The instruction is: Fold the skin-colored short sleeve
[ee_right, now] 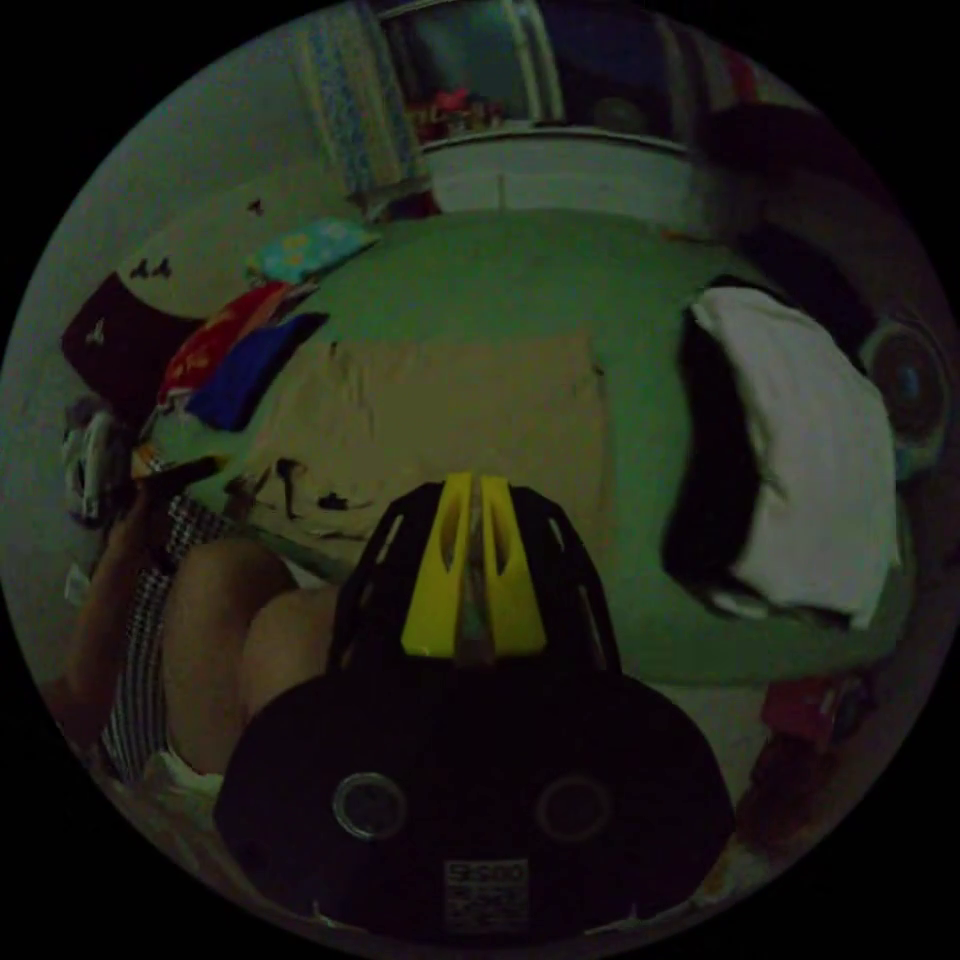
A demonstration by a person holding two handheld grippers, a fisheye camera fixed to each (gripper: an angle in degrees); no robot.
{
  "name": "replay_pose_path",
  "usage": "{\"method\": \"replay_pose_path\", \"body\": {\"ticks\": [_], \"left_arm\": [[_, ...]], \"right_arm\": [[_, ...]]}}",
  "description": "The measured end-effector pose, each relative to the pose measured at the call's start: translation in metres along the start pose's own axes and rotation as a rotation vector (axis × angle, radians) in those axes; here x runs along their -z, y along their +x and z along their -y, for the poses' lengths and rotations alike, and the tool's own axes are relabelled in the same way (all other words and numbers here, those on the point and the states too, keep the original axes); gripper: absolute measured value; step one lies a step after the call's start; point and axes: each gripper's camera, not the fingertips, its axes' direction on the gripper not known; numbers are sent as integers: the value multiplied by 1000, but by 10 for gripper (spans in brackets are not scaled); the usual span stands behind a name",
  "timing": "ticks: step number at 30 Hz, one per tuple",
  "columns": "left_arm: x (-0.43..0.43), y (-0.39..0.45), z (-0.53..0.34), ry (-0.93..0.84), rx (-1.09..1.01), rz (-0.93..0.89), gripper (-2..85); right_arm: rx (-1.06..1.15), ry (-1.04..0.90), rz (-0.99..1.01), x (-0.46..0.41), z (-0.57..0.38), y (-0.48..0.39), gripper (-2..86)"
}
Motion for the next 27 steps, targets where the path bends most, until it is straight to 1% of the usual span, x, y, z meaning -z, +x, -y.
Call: {"method": "replay_pose_path", "body": {"ticks": [2,3,4,5,8,9,12,15,16,18,20,21,22,24,25,27], "left_arm": [[-18,7,8,-61,13,55,34],[-29,9,11,-101,28,82,21],[-39,9,11,-143,30,85,11],[-42,9,10,-159,33,83,8],[-38,8,-1,-143,17,13,0],[-34,9,-8,-143,-16,-13,-2],[-34,10,-29,-199,-49,18,-4],[-35,10,-43,-202,-44,46,-4],[-34,11,-44,-192,-34,45,-4],[-29,13,-39,-140,-16,45,-5],[-23,18,-29,-74,-15,42,-5],[-24,23,-20,-48,-21,32,-5],[-31,29,-10,-61,-31,11,-5],[-49,39,3,-121,-40,-4,-5],[-62,46,9,-169,-45,11,-4],[-76,56,15,-203,-51,54,-4]], "right_arm": [[-20,-85,-96,-30,11,1,-16],[-19,-97,-100,-34,11,2,-16],[-6,-116,-75,-39,10,5,-16],[4,-96,-35,-35,6,7,-15],[51,-81,101,-18,-12,13,-14],[60,-95,109,-17,-17,14,-14],[80,-207,125,-23,-38,22,-14],[94,-301,33,-31,-45,27,-13],[101,-291,11,-27,-43,27,-13],[107,-191,23,-12,-33,24,-12],[111,-48,77,6,-9,17,-11],[107,-24,73,7,-2,15,-11],[96,-10,57,4,13,12,-11],[85,-65,44,-15,38,9,-11],[67,-116,10,-30,50,10,-13],[63,-211,-25,-52,62,13,-14]]}}
